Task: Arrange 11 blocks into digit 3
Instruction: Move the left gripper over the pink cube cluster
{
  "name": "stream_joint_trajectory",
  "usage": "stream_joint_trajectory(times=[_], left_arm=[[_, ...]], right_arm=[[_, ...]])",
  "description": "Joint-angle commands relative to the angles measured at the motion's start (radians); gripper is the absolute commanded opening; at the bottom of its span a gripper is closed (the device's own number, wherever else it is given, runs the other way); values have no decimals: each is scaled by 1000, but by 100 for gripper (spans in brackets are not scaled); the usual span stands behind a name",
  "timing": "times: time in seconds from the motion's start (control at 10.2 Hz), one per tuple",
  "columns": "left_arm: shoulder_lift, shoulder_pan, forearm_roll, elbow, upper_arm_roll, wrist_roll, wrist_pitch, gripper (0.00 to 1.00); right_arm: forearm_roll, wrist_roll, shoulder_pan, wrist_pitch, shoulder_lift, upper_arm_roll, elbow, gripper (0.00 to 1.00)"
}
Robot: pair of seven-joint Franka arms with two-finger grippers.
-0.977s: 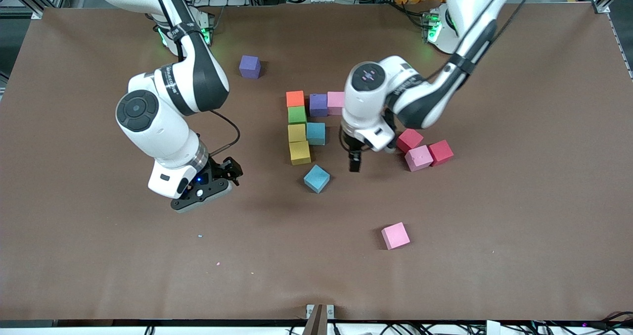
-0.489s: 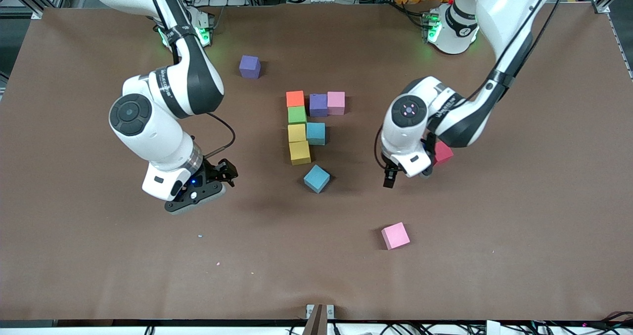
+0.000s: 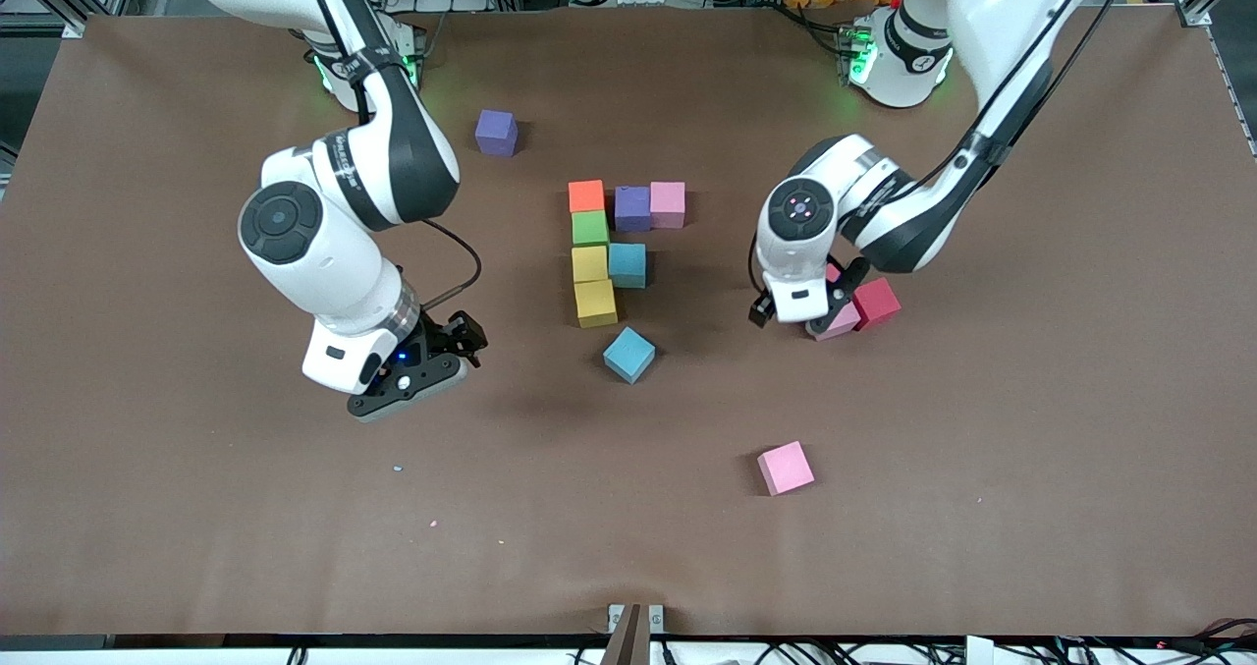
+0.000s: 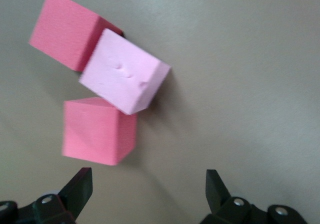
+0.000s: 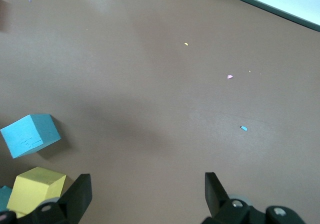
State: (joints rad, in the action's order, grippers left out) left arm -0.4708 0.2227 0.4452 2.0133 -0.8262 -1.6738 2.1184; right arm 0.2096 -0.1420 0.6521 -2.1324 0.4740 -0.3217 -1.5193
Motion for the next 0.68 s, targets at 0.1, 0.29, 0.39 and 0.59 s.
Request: stream_joint_trajectory(times=[0.1, 0.29, 0.39, 0.59], left_arm=[[75, 439, 0, 191, -369, 123, 3, 100], [66, 446, 7, 206, -379, 103, 11, 100], [60, 445, 15, 206, -378, 103, 20, 100], [15, 443, 93, 206, -369, 103, 28, 100]], right_arm=[[-18, 1, -11, -11, -12, 6, -12, 100], [-16, 4, -11, -11, -15, 6, -6, 100], [-15, 2, -9, -8, -17, 6, -5, 100], [-15, -1, -9, -6, -15, 7, -12, 100]])
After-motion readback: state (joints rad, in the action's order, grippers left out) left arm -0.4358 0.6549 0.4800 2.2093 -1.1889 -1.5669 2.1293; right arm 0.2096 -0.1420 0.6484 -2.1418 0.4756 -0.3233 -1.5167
